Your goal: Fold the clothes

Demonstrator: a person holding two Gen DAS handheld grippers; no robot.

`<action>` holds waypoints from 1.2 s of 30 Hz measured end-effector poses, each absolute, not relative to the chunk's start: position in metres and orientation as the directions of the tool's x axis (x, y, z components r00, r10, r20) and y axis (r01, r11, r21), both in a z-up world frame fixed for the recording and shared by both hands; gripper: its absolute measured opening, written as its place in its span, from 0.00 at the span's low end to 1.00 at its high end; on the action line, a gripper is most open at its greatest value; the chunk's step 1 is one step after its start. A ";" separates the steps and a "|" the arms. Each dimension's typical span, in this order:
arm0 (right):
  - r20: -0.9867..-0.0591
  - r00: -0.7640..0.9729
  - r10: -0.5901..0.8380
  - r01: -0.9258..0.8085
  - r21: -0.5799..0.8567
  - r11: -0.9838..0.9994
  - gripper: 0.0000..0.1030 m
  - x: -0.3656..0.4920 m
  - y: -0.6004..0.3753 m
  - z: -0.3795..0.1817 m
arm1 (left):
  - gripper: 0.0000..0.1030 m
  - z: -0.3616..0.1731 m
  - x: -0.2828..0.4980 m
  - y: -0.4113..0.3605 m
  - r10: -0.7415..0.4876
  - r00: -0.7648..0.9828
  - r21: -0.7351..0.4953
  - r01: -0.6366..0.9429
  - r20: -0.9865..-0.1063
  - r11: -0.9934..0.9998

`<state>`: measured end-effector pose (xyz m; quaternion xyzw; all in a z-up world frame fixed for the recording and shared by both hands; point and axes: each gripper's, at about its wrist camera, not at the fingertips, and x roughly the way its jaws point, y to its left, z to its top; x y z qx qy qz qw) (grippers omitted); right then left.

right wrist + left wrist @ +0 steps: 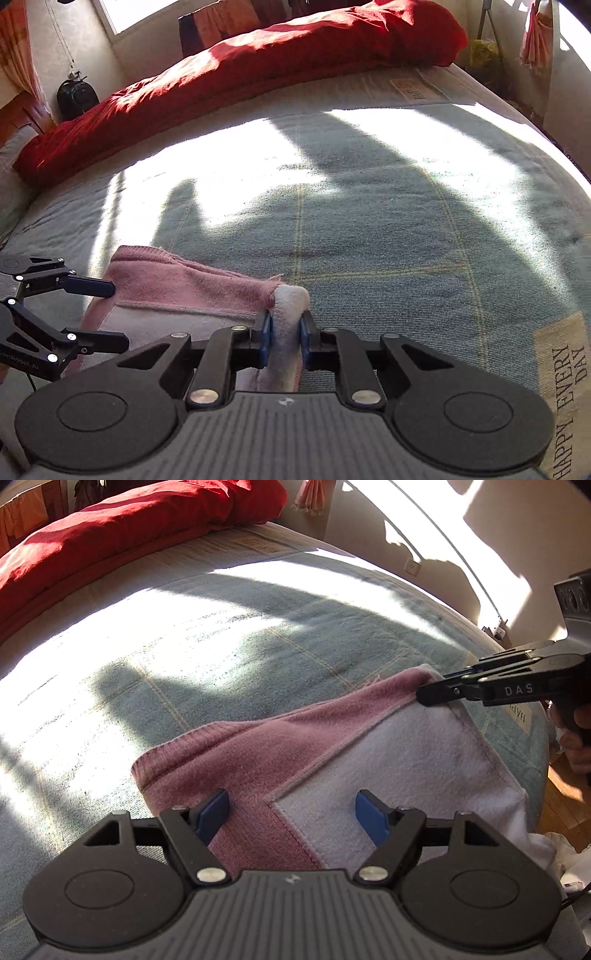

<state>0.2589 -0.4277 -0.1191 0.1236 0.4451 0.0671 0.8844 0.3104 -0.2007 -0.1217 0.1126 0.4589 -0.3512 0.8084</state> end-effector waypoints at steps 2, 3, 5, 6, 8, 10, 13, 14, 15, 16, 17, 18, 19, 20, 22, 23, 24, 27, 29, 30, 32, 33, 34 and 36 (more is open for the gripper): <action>-0.774 0.591 0.226 0.007 0.285 0.958 0.17 0.258 -0.433 -0.122 | 0.75 -0.129 0.317 -0.205 -0.462 0.332 -0.147 0.661 -0.822 0.736; -0.776 0.589 0.225 0.014 0.289 0.957 0.17 0.257 -0.435 -0.124 | 0.76 -0.132 0.320 -0.206 -0.460 0.331 -0.151 0.654 -0.824 0.742; -0.773 0.592 0.228 0.027 0.301 0.953 0.18 0.258 -0.437 -0.127 | 0.76 -0.136 0.325 -0.207 -0.457 0.336 -0.163 0.630 -0.824 0.759; -0.770 0.595 0.230 0.031 0.308 0.951 0.18 0.259 -0.438 -0.128 | 0.76 -0.137 0.327 -0.206 -0.456 0.338 -0.171 0.618 -0.823 0.767; -0.763 0.602 0.234 0.032 0.316 0.948 0.19 0.261 -0.438 -0.130 | 0.76 -0.131 0.325 -0.202 -0.454 0.349 -0.174 0.604 -0.820 0.778; -0.748 0.616 0.248 0.012 0.324 0.946 0.19 0.261 -0.437 -0.126 | 0.75 -0.120 0.316 -0.199 -0.449 0.370 -0.154 0.608 -0.813 0.779; -0.737 0.628 0.250 -0.015 0.310 0.951 0.18 0.265 -0.434 -0.121 | 0.75 -0.101 0.297 -0.193 -0.482 0.385 -0.159 0.629 -0.787 0.761; -0.734 0.632 0.249 -0.019 0.306 0.952 0.18 0.266 -0.433 -0.120 | 0.75 -0.097 0.292 -0.192 -0.495 0.387 -0.163 0.638 -0.778 0.753; -0.732 0.635 0.246 -0.023 0.301 0.953 0.18 0.269 -0.432 -0.119 | 0.76 -0.092 0.287 -0.191 -0.508 0.388 -0.166 0.646 -0.769 0.745; -0.738 0.630 0.241 -0.025 0.290 0.957 0.18 0.272 -0.430 -0.120 | 0.76 -0.091 0.283 -0.191 -0.515 0.386 -0.167 0.654 -0.765 0.738; -0.745 0.624 0.236 -0.026 0.282 0.959 0.18 0.275 -0.429 -0.122 | 0.76 -0.094 0.281 -0.193 -0.511 0.378 -0.165 0.658 -0.772 0.735; -0.753 0.618 0.228 -0.023 0.272 0.962 0.18 0.277 -0.427 -0.125 | 0.77 -0.097 0.279 -0.195 -0.507 0.369 -0.163 0.662 -0.779 0.732; -0.760 0.611 0.220 -0.020 0.262 0.965 0.19 0.280 -0.426 -0.128 | 0.77 -0.102 0.278 -0.198 -0.497 0.356 -0.161 0.662 -0.791 0.732; -0.767 0.606 0.211 -0.017 0.253 0.967 0.20 0.281 -0.424 -0.130 | 0.76 -0.110 0.280 -0.201 -0.477 0.342 -0.158 0.655 -0.810 0.739; -0.766 0.611 0.197 -0.004 0.246 0.969 0.31 0.274 -0.426 -0.121 | 0.76 -0.120 0.281 -0.201 -0.453 0.337 -0.152 0.641 -0.825 0.752; -0.766 0.614 0.190 0.002 0.242 0.970 0.35 0.270 -0.427 -0.117 | 0.76 -0.118 0.280 -0.199 -0.455 0.339 -0.156 0.635 -0.823 0.756; -0.766 0.616 0.183 0.009 0.239 0.971 0.35 0.267 -0.428 -0.113 | 0.76 -0.114 0.279 -0.198 -0.461 0.341 -0.162 0.633 -0.819 0.757; -0.738 0.645 0.198 -0.015 0.248 0.969 0.35 0.247 -0.427 -0.087 | 0.76 -0.094 0.268 -0.195 -0.506 0.338 -0.190 0.652 -0.793 0.734; -0.721 0.646 0.251 -0.067 0.273 0.960 0.35 0.236 -0.423 -0.074 | 0.76 -0.084 0.256 -0.196 -0.533 0.316 -0.200 0.685 -0.784 0.700; -0.728 0.624 0.283 -0.093 0.291 0.952 0.34 0.233 -0.419 -0.075 | 0.77 -0.084 0.251 -0.197 -0.536 0.303 -0.201 0.696 -0.788 0.689; -0.744 0.577 0.338 -0.138 0.319 0.938 0.32 0.227 -0.411 -0.078 | 0.77 -0.096 0.247 -0.199 -0.512 0.279 -0.195 0.698 -0.813 0.689; -0.764 0.561 0.318 -0.138 0.293 0.946 0.31 0.227 -0.407 -0.086 | 0.77 -0.101 0.245 -0.200 -0.499 0.266 -0.192 0.699 -0.824 0.689; -0.790 0.543 0.285 -0.122 0.261 0.958 0.29 0.227 -0.406 -0.095 | 0.77 -0.107 0.243 -0.201 -0.487 0.253 -0.189 0.700 -0.836 0.689; -0.820 0.507 0.265 -0.075 0.265 0.961 0.26 0.228 -0.412 -0.118 | 0.77 -0.115 0.241 -0.199 -0.484 0.243 -0.195 0.697 -0.841 0.690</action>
